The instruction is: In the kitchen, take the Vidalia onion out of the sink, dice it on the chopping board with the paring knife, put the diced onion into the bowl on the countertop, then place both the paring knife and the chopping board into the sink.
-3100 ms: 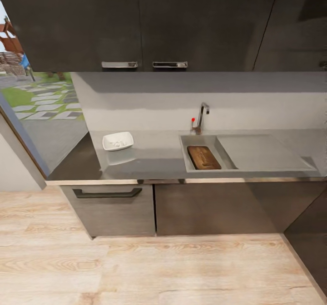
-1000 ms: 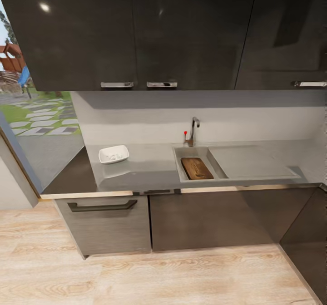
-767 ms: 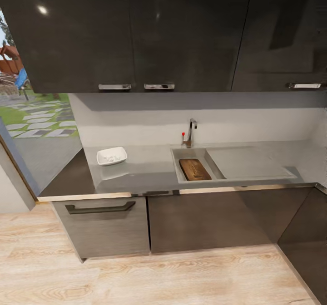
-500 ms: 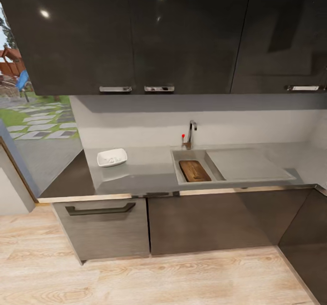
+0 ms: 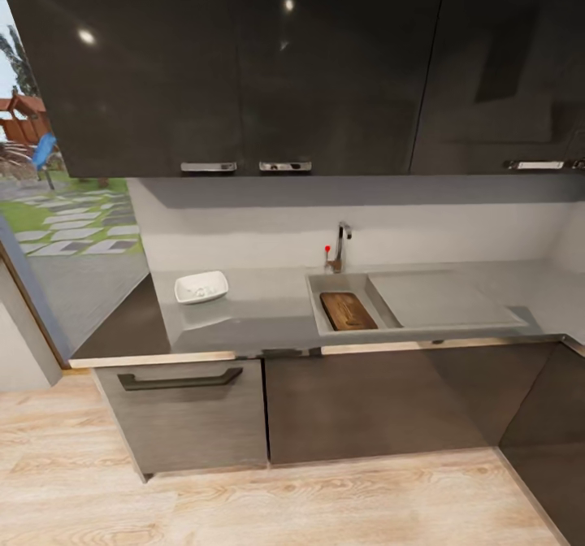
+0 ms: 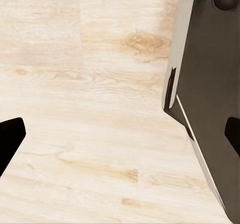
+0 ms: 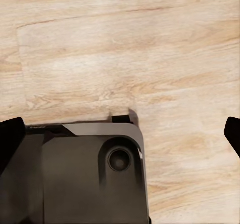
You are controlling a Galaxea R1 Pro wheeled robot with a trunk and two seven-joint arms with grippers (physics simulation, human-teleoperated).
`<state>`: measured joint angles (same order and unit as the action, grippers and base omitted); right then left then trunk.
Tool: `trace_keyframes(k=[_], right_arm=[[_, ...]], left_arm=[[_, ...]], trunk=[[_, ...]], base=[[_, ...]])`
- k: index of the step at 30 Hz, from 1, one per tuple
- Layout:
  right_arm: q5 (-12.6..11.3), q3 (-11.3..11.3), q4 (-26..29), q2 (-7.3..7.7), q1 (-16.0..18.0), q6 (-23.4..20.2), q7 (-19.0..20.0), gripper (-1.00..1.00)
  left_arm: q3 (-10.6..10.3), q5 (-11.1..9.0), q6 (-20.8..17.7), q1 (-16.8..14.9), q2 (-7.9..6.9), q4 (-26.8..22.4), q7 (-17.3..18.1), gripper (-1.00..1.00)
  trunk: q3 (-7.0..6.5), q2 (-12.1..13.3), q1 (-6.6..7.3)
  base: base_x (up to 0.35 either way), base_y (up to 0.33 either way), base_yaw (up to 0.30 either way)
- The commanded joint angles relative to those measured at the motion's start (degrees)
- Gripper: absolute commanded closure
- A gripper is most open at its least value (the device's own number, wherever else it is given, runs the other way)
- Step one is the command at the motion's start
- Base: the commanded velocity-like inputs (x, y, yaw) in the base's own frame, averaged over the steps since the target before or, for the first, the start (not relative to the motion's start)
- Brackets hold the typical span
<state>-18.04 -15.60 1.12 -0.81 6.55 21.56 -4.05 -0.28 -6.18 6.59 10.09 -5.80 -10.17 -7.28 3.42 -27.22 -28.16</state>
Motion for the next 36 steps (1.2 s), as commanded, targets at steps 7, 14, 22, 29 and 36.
trace_keyframes(k=[7, 14, 22, 29, 36], right_arm=[[-0.3, -0.5, 0.0, -0.05, 0.0, 0.2, -0.3, -1.0], [-0.3, -0.5, 0.1, 0.06, 0.1, 0.3, -0.5, -1.0], [-0.4, -0.3, 0.9, 0.36, 0.0, 0.6, -0.7, -1.0], [-0.5, -0.3, 1.2, 0.18, 0.0, 0.7, -0.6, -1.0], [-0.5, -0.2, 1.2, 0.28, 0.0, 0.7, -0.6, -1.0]], left_arm=[[-0.1, -0.6, 0.1, 0.1, 0.0, -0.1, 0.0, -1.0], [-0.1, -0.6, 0.1, 0.1, 0.0, -0.1, 0.0, -1.0], [-0.1, -0.6, 0.1, 0.0, 0.0, -0.1, 0.0, -1.0], [-0.1, -0.6, 0.1, 0.0, 0.0, -0.1, 0.0, -1.0], [-0.1, -0.6, 0.1, 0.0, 0.0, -0.1, 0.0, -1.0]], trunk=[[-0.55, -0.1, -0.03], [-1.19, -0.1, -0.03], [-1.39, -0.1, -0.03], [-1.39, -0.1, -0.03], [-1.39, -0.1, -0.03]], base=[[0.0, 0.0, 0.0], [0.0, 0.0, 0.0], [0.0, 0.0, 0.0], [0.0, 0.0, 0.0], [0.0, 0.0, 0.0]])
